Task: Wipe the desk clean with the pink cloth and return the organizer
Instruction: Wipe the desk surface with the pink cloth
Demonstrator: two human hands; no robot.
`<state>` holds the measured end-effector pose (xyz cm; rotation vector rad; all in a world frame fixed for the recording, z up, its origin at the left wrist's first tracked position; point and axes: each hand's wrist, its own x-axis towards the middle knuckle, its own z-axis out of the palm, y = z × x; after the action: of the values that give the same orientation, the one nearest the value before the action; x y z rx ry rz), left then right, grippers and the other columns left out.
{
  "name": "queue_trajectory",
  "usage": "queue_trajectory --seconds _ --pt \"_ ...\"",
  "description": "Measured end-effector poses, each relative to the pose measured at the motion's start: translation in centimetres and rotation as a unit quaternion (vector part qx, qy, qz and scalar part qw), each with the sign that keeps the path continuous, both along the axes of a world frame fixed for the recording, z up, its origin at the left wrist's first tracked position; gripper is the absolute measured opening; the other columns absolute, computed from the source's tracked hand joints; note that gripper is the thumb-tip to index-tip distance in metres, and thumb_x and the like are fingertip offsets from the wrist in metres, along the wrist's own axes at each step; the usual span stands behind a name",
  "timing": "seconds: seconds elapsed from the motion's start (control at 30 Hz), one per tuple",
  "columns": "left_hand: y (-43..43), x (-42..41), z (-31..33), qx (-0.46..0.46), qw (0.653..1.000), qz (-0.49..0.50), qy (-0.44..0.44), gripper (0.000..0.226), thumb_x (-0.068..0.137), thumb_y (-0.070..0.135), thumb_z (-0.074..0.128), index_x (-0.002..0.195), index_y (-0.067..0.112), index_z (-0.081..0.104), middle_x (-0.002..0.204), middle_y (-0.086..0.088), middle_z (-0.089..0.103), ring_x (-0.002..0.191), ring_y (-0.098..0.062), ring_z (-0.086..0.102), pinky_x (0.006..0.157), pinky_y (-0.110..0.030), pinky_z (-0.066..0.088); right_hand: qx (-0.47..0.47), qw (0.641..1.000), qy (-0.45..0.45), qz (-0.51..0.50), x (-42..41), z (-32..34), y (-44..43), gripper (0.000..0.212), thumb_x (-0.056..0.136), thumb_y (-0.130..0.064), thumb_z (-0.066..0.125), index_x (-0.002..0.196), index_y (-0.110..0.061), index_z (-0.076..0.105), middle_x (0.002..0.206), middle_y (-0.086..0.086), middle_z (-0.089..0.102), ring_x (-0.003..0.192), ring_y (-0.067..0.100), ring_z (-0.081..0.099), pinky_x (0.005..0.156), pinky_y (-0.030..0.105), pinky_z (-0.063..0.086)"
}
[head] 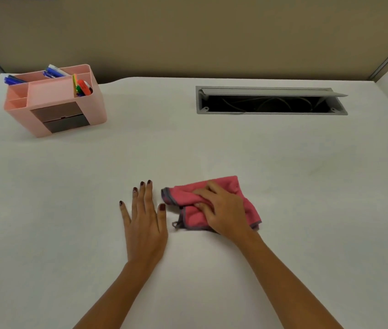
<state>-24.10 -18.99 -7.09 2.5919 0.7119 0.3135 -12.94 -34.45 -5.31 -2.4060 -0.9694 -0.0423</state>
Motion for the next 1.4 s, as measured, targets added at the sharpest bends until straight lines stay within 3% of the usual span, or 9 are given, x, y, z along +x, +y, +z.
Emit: queue_trajectory --seconds 0.13,0.33,0.53,0.77,0.87,1.0,1.13,1.2,1.4 --pt "-0.1 0.1 -0.2 0.042 0.999 -0.003 0.033 0.064 0.095 0.045 0.007 0.152 0.015 0.011 0.160 -0.005 0.016 0.149 -0.021 0.011 0.121 -0.049 0.003 -0.016 0.991 -0.067 -0.116 0.8 -0.4 -3.3 0.025 0.081 -0.024 0.061 0.104 -0.022 0.069 0.102 0.002 0.066 0.065 0.026 0.065 0.050 0.033 0.051" --pt "0.0 0.1 -0.9 0.086 0.993 -0.003 0.081 0.067 0.096 0.045 0.003 0.151 0.009 0.014 0.161 -0.007 0.011 0.149 -0.024 0.009 0.120 -0.052 0.005 -0.031 0.939 -0.006 -0.342 6.7 -0.3 -2.7 0.028 0.092 -0.030 0.052 0.117 -0.019 0.060 0.109 0.007 0.055 0.073 0.031 0.058 0.059 0.032 0.035" --pt "-0.2 0.2 -1.2 0.094 0.992 0.002 0.088 0.065 0.097 0.046 0.007 0.151 0.010 0.015 0.161 -0.008 0.012 0.149 -0.025 0.010 0.120 -0.053 0.007 -0.029 0.910 0.035 -0.413 11.2 0.0 3.4 0.031 0.096 -0.036 0.044 0.124 -0.024 0.054 0.114 0.008 0.049 0.080 0.029 0.056 0.060 0.034 0.032" --pt "0.0 0.3 -1.4 0.091 0.992 0.005 0.084 0.066 0.097 0.049 0.009 0.151 0.011 0.016 0.160 -0.007 0.014 0.149 -0.024 0.009 0.120 -0.053 0.008 0.000 0.960 0.053 -0.274 13.5 0.3 11.4 0.030 0.094 -0.027 0.048 0.123 -0.026 0.057 0.121 0.009 0.051 0.086 0.029 0.060 0.061 0.034 0.039" --pt "0.1 0.4 -1.4 0.088 0.993 0.007 0.080 0.066 0.097 0.049 0.008 0.151 0.012 0.014 0.161 -0.006 0.013 0.149 -0.023 0.007 0.120 -0.052 0.006 0.022 0.988 0.059 -0.141 12.2 0.3 13.6 0.027 0.093 -0.021 0.053 0.117 -0.024 0.064 0.112 0.007 0.054 0.079 0.025 0.061 0.066 0.035 0.051" --pt "0.1 0.3 -1.2 0.062 0.997 0.013 0.051 0.064 0.097 0.046 0.010 0.151 0.012 0.014 0.160 -0.006 0.017 0.149 -0.021 0.010 0.120 -0.051 0.006 0.045 0.997 0.055 -0.020 9.4 -0.2 13.9 0.028 0.089 -0.011 0.056 0.112 -0.023 0.067 0.101 0.002 0.056 0.076 0.020 0.059 0.066 0.029 0.050" --pt "-0.1 0.2 -0.4 -0.007 0.999 0.008 -0.045 0.056 0.098 0.044 0.015 0.146 0.016 0.020 0.159 -0.008 0.017 0.140 -0.009 0.028 0.120 -0.052 0.007 0.045 0.992 0.101 0.055 7.0 -0.5 12.2 0.027 0.088 -0.010 0.056 0.109 -0.022 0.068 0.097 -0.004 0.056 0.083 0.017 0.058 0.071 0.030 0.049" --pt "0.0 0.0 -0.3 -0.066 0.989 0.012 -0.133 0.048 0.098 0.039 0.022 0.142 0.019 0.023 0.159 -0.008 0.013 0.137 0.003 0.023 0.119 -0.054 0.014 0.045 0.991 0.108 0.063 5.7 -0.3 11.1 0.026 0.087 -0.009 0.056 0.106 -0.022 0.069 0.096 -0.005 0.057 0.084 0.016 0.058 0.070 0.034 0.049" --pt "0.7 -0.3 -0.2 -0.192 0.948 0.033 -0.254 0.045 0.098 0.041 0.023 0.138 0.021 0.027 0.159 -0.001 0.013 0.143 -0.010 0.021 0.108 -0.052 0.036 0.041 0.987 0.125 0.092 2.1 0.4 8.0 0.033 0.081 -0.001 0.053 0.099 -0.021 0.071 0.090 -0.005 0.056 0.079 0.016 0.056 0.065 0.038 0.049"
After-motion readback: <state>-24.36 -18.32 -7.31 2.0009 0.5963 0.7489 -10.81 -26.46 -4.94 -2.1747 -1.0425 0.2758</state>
